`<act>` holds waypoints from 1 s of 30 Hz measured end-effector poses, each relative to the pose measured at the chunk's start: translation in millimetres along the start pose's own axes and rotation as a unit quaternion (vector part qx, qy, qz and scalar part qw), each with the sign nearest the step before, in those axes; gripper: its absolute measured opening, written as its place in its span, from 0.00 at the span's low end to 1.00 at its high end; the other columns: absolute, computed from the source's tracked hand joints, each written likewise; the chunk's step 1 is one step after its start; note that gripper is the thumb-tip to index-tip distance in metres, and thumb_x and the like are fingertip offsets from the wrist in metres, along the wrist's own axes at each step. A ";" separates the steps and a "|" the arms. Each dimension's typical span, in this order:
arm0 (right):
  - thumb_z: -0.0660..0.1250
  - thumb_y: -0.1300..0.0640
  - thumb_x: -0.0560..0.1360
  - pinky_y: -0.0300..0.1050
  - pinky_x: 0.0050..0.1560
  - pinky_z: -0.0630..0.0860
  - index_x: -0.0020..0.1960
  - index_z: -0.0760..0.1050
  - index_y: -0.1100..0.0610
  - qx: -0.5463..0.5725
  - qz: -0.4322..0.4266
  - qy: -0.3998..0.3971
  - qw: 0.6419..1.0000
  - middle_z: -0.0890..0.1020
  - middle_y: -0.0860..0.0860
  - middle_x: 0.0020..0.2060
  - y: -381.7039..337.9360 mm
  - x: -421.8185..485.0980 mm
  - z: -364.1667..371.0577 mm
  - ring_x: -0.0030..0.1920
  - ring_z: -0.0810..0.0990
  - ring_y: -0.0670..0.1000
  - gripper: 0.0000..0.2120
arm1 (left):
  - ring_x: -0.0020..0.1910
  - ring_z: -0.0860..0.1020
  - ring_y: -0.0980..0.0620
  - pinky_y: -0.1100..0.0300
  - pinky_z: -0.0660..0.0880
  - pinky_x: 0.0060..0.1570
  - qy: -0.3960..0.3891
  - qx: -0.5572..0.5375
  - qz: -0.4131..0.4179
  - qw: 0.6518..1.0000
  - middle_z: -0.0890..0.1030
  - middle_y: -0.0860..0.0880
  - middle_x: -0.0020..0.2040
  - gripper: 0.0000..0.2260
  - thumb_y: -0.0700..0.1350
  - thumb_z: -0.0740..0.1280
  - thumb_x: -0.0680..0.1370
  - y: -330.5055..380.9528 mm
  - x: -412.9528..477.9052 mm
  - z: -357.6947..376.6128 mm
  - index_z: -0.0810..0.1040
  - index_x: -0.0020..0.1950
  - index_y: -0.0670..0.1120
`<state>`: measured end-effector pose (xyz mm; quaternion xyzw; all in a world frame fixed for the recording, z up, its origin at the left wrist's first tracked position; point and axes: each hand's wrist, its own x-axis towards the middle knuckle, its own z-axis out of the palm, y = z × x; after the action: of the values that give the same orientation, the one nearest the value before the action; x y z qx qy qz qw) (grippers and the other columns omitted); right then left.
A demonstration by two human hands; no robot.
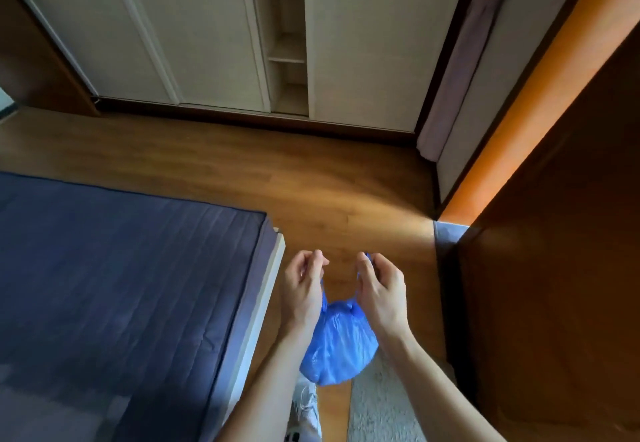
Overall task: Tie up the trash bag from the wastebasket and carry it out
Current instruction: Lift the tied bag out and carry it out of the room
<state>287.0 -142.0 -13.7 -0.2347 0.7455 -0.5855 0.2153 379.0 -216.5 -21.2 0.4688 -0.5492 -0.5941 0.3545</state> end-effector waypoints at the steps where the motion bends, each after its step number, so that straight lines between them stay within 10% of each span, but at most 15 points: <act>1: 0.62 0.49 0.78 0.59 0.29 0.69 0.36 0.64 0.64 -0.001 0.003 0.004 1.000 0.68 0.54 0.27 -4.7 15.8 8.0 0.29 0.65 0.52 0.21 | 0.38 0.76 0.53 0.52 0.72 0.41 -0.006 -0.001 0.001 1.000 0.76 0.56 0.32 0.13 0.49 0.64 0.80 4.5 18.5 2.4 0.77 0.37 0.48; 24: 0.62 0.55 0.80 0.39 0.28 0.64 0.36 0.76 0.58 0.026 -0.002 0.075 0.997 0.70 0.50 0.24 -31.4 337.8 54.2 0.25 0.66 0.45 0.16 | 0.33 0.72 0.60 0.62 0.69 0.40 -0.087 -0.021 0.042 0.995 0.73 0.46 0.35 0.13 0.48 0.64 0.79 67.1 333.4 154.3 0.76 0.34 0.49; 30: 0.62 0.52 0.79 0.49 0.32 0.71 0.37 0.78 0.52 -0.029 0.004 0.030 0.999 0.73 0.48 0.22 -39.3 457.4 44.6 0.25 0.71 0.47 0.14 | 0.38 0.75 0.56 0.54 0.72 0.46 -0.018 -0.001 0.059 0.998 0.76 0.54 0.33 0.11 0.51 0.64 0.75 87.1 422.9 221.5 0.78 0.33 0.53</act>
<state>-47.2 -459.8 -6.5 -0.2203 0.7692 -0.5694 0.1886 30.4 -554.1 -15.8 0.4246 -0.5811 -0.5811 0.3799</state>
